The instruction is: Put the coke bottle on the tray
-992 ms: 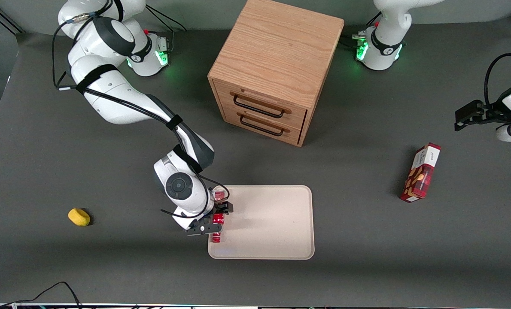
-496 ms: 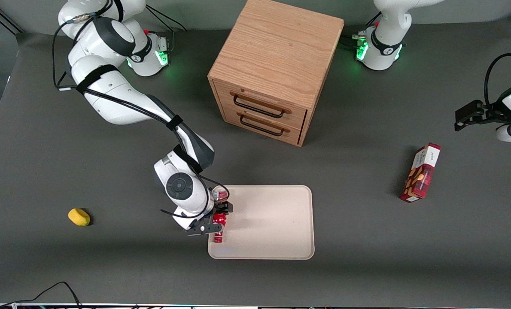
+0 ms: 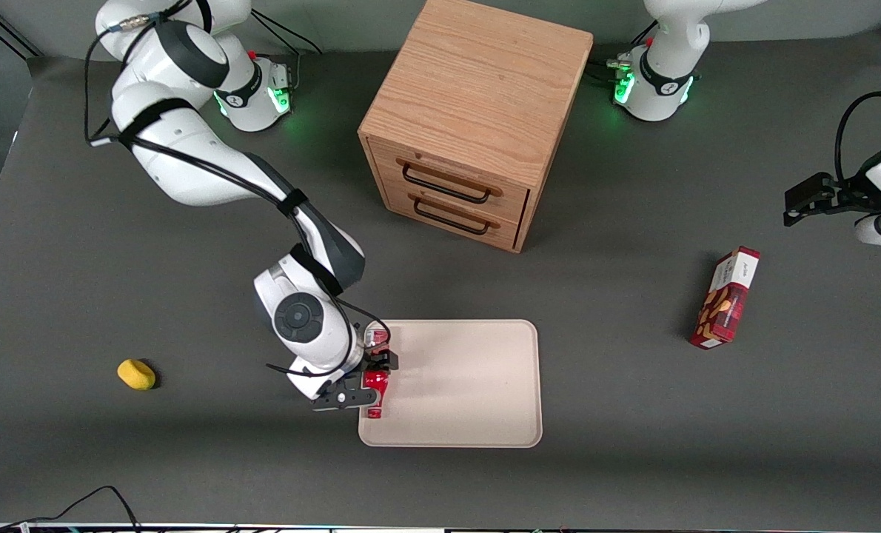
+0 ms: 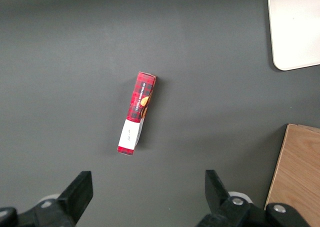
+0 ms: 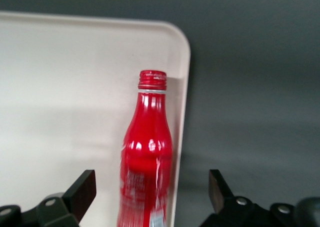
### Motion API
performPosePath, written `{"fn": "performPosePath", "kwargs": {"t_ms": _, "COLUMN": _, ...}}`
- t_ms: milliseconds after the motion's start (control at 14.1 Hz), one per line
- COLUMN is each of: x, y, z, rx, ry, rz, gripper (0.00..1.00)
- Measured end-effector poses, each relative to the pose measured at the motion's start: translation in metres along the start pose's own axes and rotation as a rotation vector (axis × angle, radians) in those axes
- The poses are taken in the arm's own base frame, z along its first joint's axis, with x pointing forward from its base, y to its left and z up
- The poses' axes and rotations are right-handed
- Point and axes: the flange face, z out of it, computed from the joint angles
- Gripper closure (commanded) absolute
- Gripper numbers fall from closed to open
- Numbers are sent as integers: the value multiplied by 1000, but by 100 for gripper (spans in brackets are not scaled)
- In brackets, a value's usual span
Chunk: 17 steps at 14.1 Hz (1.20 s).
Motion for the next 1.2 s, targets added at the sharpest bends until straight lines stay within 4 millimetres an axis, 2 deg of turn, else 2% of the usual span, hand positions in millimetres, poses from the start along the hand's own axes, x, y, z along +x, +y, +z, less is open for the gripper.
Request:
{"fn": "performPosePath", "kwargs": {"t_ms": 142, "x": 0, "y": 17, "z": -87, "rx": -45, "ry": -27, "rz": 27, "gripper": 0}}
{"fn": "performPosePath", "kwargs": {"t_ms": 354, "x": -25, "y": 59, "z": -227, "rx": -57, "ry": -97, "rz": 122, "gripper": 0}}
{"fn": "performPosePath", "kwargs": {"t_ms": 496, "x": -50, "y": 96, "z": -302, "rx": -81, "ry": -129, "rz": 197, "gripper": 0}}
{"fn": "performPosePath", "kwargs": {"t_ms": 638, "x": -82, "y": 137, "z": -361, "rx": -92, "ry": -192, "rz": 246, "gripper": 0}}
{"fn": "performPosePath", "kwargs": {"t_ms": 780, "x": -112, "y": 178, "z": -407, "rx": -79, "ry": -211, "rz": 286, "gripper": 0}}
{"fn": "performPosePath", "kwargs": {"t_ms": 921, "x": -145, "y": 211, "z": -434, "rx": -75, "ry": -207, "rz": 307, "gripper": 0}}
{"fn": "performPosePath", "kwargs": {"t_ms": 1063, "x": -179, "y": 234, "z": -442, "rx": -63, "ry": -202, "rz": 324, "gripper": 0}}
{"fn": "performPosePath", "kwargs": {"t_ms": 1205, "x": -208, "y": 246, "z": -432, "rx": -51, "ry": -174, "rz": 333, "gripper": 0}}
